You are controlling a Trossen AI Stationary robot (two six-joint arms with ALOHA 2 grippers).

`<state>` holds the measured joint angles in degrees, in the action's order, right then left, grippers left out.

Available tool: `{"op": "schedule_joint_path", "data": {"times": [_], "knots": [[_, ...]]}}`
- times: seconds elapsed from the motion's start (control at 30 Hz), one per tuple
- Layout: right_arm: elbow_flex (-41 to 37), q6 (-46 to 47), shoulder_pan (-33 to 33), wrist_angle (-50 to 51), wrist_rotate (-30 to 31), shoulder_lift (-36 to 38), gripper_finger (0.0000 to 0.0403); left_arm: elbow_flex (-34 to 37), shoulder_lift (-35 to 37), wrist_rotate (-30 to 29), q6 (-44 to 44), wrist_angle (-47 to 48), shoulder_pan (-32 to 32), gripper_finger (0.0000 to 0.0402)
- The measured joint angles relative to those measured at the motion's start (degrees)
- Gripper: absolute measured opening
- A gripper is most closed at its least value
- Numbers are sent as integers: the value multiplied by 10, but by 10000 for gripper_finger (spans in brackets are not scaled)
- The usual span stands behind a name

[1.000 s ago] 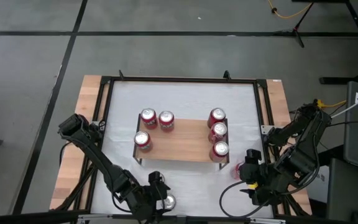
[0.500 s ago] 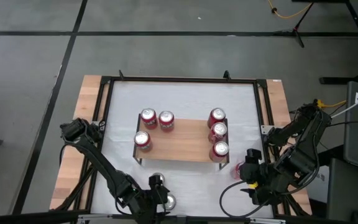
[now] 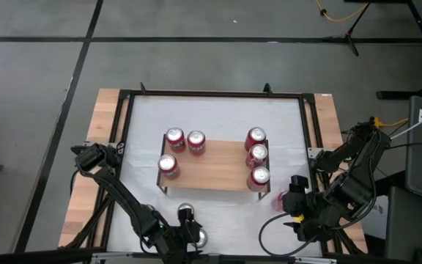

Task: Place canned beverage on shelf
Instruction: Put the silver soda can on the shelf

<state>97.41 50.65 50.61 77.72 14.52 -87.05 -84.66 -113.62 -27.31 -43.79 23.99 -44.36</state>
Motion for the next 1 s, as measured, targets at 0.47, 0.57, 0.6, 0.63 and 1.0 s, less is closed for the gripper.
{"op": "schedule_joint_path", "data": {"times": [0.47, 0.57, 0.6, 0.63, 1.0], "knots": [[0, 0, 0, 0, 0, 0, 347, 2, -1, -2, 42, -6, -4, 375], [0, 0, 0, 0, 0, 0, 347, -4, -1, 1, 70, 0, -5, 375], [0, 0, 0, 0, 0, 0, 347, -8, -2, 0, 77, 2, -4, 375], [0, 0, 0, 0, 0, 0, 347, -14, -3, -1, 84, 4, -4, 375], [0, 0, 0, 0, 0, 0, 347, -63, -1, -28, 111, 61, -3, 375]]}}
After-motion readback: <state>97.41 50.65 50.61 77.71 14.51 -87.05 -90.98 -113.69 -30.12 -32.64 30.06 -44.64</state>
